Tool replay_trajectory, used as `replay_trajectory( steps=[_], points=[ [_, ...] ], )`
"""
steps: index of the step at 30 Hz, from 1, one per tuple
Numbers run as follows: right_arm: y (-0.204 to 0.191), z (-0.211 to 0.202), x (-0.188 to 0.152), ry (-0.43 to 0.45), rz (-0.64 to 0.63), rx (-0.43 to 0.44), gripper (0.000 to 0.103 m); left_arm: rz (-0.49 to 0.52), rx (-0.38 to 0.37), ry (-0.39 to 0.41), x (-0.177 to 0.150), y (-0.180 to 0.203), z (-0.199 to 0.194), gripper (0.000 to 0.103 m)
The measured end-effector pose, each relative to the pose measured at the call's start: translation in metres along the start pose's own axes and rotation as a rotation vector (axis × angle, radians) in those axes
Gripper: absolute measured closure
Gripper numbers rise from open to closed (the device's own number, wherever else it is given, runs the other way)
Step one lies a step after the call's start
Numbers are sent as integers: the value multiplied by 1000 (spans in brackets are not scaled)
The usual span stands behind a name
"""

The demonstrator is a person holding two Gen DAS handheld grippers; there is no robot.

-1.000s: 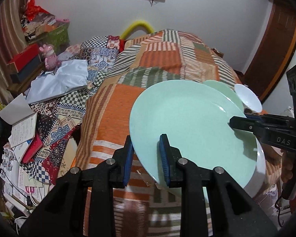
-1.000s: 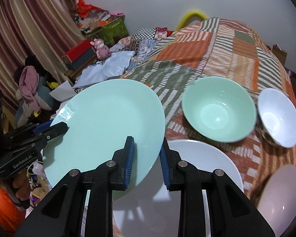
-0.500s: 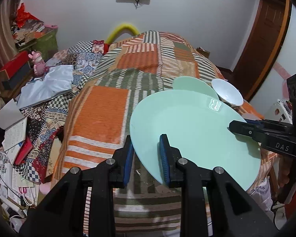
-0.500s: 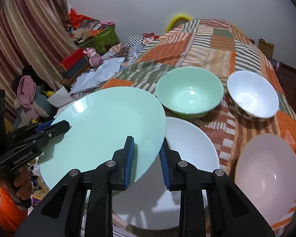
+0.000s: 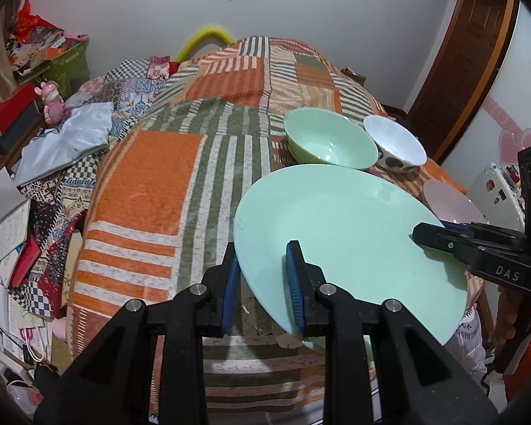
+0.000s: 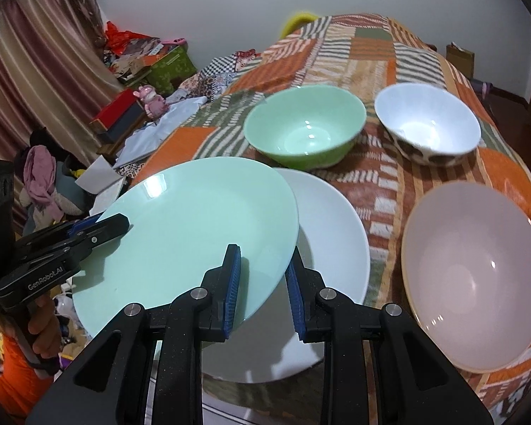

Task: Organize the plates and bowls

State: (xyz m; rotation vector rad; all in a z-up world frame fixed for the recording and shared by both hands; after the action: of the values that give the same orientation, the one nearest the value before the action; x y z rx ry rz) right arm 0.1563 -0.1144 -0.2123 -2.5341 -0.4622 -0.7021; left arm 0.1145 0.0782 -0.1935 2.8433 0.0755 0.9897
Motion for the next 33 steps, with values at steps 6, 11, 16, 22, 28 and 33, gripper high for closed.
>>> replay_trajectory(
  steps=[6, 11, 16, 22, 28, 33],
  points=[
    [12, 3, -6, -11, 20, -28, 79, 12, -13, -29, -8, 8, 17, 79],
    [19, 4, -10, -22, 31, -40, 80, 6, -26, -55, -11, 13, 29, 79],
    [19, 5, -14, -27, 11, -68, 80, -1, -35, -79, -14, 15, 41, 78],
    [21, 9, -15, -35, 14, -78, 80, -10, -41, -98, -16, 13, 50, 79],
    [21, 11, -16, -44, 7, -84, 80, -11, -39, -110, -15, 13, 57, 79],
    [21, 11, -16, -41, 3, -91, 80, -12, -42, -121, -16, 12, 60, 79]
  ],
)
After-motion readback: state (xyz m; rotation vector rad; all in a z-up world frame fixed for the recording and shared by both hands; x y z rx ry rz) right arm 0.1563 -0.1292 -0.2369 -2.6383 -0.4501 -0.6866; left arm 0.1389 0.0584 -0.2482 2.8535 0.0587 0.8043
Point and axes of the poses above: each gripper's, at about its wrist camera, not at the fingertips, and z roughly the way its jaws point, y to its right, x to its top, the point moved 4 cm from there along z, roughly the way its jaws point, and after that the axes turned 2 degrees about z, right-handed, at the moved point
